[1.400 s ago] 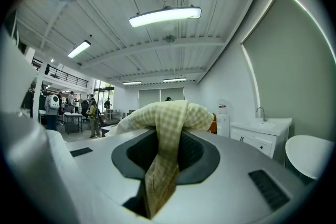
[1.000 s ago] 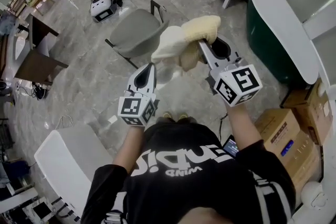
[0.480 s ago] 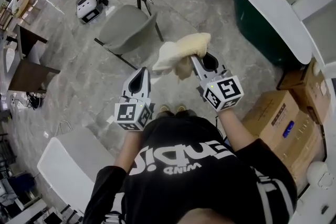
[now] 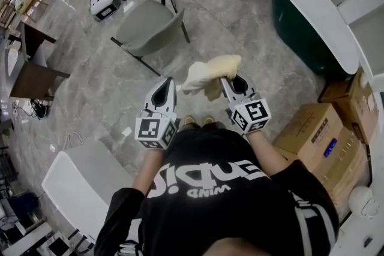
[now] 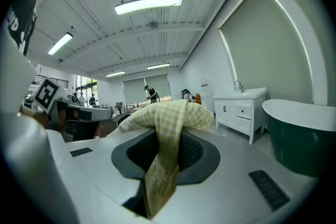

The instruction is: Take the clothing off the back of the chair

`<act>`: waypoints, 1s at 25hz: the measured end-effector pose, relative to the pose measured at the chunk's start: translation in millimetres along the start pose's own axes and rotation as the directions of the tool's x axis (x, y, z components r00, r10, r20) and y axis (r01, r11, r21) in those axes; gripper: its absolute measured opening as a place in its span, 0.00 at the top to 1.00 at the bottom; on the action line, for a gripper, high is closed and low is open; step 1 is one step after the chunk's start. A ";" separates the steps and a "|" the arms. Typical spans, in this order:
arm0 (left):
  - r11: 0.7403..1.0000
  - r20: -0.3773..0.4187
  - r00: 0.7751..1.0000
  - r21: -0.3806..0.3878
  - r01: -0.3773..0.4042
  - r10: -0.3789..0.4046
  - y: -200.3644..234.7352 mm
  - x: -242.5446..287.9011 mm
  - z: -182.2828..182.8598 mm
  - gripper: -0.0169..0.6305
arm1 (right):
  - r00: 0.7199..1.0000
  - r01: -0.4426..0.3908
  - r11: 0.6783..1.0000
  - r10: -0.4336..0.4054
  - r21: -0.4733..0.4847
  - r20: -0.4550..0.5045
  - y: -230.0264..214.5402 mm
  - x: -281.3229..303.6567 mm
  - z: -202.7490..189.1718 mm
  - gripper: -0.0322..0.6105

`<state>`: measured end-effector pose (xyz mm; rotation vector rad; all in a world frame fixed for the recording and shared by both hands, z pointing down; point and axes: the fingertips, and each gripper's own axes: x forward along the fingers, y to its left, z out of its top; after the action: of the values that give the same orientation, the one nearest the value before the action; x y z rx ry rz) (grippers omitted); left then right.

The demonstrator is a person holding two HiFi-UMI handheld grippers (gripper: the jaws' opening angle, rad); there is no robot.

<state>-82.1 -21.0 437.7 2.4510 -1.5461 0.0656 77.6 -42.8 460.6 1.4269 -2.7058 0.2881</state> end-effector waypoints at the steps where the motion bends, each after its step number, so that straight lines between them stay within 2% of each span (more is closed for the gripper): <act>1: 1.000 -0.001 1.000 0.000 -0.002 0.002 1.1 0.0 0.3 0.95 | 1.000 0.001 1.000 -0.001 0.002 0.002 0.0 0.0 -0.3 0.81; 25: 1.000 -0.015 1.000 -0.002 0.004 -0.004 -2.0 10.0 -2.5 0.95 | 1.000 0.007 1.000 -0.007 0.008 0.019 -5.4 1.3 6.7 0.81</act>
<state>-75.7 -28.5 441.4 2.4464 -1.5340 0.0821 81.5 -48.2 455.0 1.4480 -2.7177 0.2863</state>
